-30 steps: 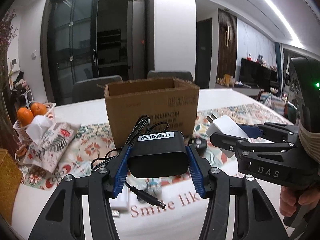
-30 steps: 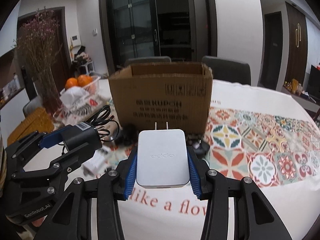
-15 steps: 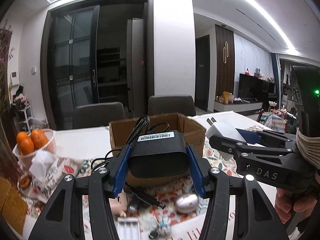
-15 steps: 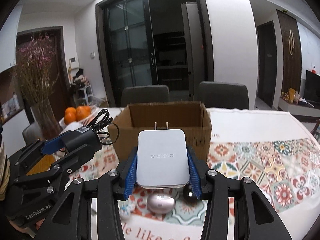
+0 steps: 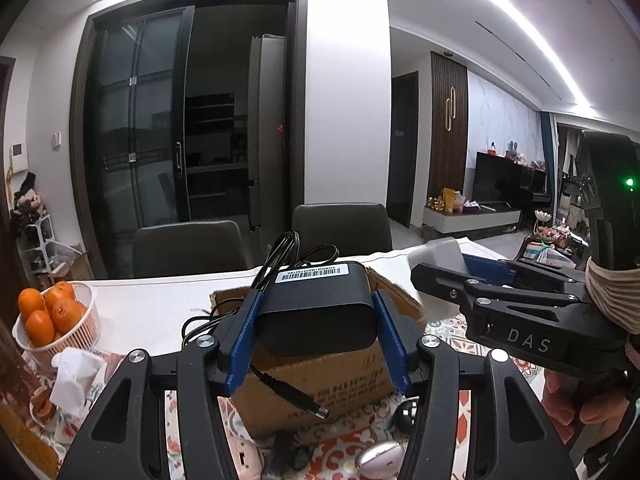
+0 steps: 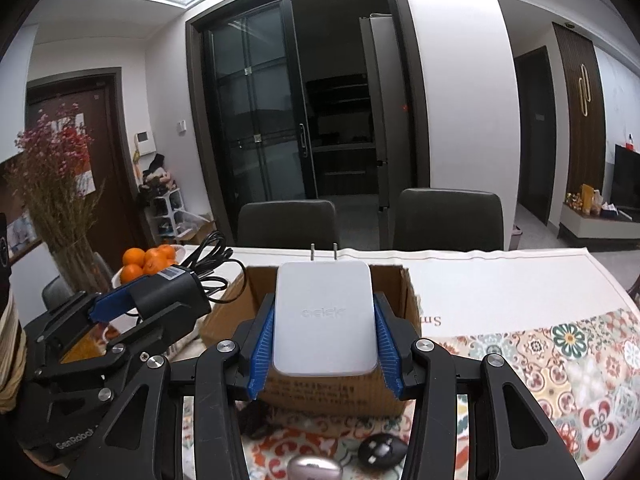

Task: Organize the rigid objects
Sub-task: 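Lift both held chargers and carry them over the cardboard box, then open both tools to drop the chargers into the box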

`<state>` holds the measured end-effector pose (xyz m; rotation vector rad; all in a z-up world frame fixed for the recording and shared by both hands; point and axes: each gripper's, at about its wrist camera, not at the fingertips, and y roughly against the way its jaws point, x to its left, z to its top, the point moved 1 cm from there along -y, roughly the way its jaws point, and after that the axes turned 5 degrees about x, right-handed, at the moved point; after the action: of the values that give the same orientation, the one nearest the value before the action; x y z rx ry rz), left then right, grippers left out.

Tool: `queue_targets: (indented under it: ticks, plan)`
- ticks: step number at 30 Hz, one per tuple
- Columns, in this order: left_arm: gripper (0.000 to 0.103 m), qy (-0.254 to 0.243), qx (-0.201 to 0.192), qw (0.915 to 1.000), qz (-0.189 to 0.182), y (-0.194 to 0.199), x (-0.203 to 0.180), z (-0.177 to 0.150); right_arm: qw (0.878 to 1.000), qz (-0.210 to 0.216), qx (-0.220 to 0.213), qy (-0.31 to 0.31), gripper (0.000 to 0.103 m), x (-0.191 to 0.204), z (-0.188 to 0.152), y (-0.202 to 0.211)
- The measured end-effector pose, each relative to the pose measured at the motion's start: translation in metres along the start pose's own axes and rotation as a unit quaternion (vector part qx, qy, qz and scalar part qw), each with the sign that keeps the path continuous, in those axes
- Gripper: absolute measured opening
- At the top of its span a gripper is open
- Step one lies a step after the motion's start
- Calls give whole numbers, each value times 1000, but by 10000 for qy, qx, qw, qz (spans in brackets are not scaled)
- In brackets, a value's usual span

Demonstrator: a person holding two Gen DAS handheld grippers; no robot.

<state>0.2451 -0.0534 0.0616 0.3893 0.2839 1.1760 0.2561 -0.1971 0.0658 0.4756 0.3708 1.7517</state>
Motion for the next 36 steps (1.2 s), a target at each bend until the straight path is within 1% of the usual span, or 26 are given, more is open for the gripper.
queue_targets:
  ticks: [5, 8, 12, 14, 22, 27, 29, 30, 31, 32, 36]
  plan:
    - [54, -28, 160, 9999, -5, -21, 5, 16, 9998, 74, 160, -52, 46, -8, 13, -17]
    - [54, -62, 295, 9995, 45, -37, 6, 22, 9997, 18, 262, -7, 46, -10, 15, -29]
    - [54, -59, 571, 9983, 29, -58, 9, 29, 9992, -35, 409, -37, 46, -18, 19, -48]
    - [54, -50, 712, 9974, 8, -67, 10, 30, 9988, -21, 489, -56, 46, -19, 24, -58]
    - [54, 85, 1201, 9927, -50, -101, 16, 36, 9971, -20, 758, -61, 46, -22, 23, -82]
    - [55, 177, 1563, 9875, -129, -118, 18, 31, 9947, 60, 1014, -148, 46, -30, 19, -99]
    - [57, 193, 1573, 9873, -71, -120, 18, 28, 9936, 113, 1106, -213, 47, -33, 17, -105]
    - [63, 167, 1529, 9881, -32, -118, 17, 29, 9931, 146, 1133, -270, 50, -35, 16, -107]
    - [67, 142, 1491, 9887, 10, -116, 17, 29, 9928, 138, 1151, -316, 51, -37, 15, -108]
    - [69, 114, 1444, 9894, 79, -114, 16, 29, 9927, 128, 1147, -358, 52, -38, 14, -108]
    - [69, -28, 1283, 9914, 242, -101, 12, 27, 9935, 8, 1047, -444, 52, -42, 11, -100]
